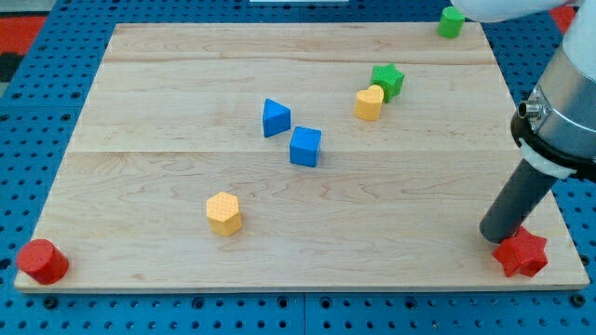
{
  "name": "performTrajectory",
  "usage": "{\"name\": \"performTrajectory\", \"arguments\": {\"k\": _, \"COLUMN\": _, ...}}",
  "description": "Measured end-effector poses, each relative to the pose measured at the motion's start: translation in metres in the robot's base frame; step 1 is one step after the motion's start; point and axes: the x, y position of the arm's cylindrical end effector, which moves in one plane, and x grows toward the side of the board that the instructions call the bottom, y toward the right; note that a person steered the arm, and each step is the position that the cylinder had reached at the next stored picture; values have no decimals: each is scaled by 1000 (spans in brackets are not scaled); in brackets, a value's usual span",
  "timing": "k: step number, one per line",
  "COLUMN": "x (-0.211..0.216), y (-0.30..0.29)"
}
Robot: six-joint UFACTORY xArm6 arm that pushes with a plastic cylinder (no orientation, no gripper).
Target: Slide the green star to the top left
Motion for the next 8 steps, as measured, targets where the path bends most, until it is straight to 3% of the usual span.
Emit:
{"name": "performTrajectory", "arguments": {"k": 2, "x": -56, "y": 0}}
{"name": "performTrajectory", "arguments": {"k": 4, "x": -164, "y": 0}}
{"name": "performTrajectory", "arguments": {"k": 6, "x": -186, "y": 0}}
{"name": "performTrajectory", "arguments": {"k": 8, "x": -249, "y": -37}}
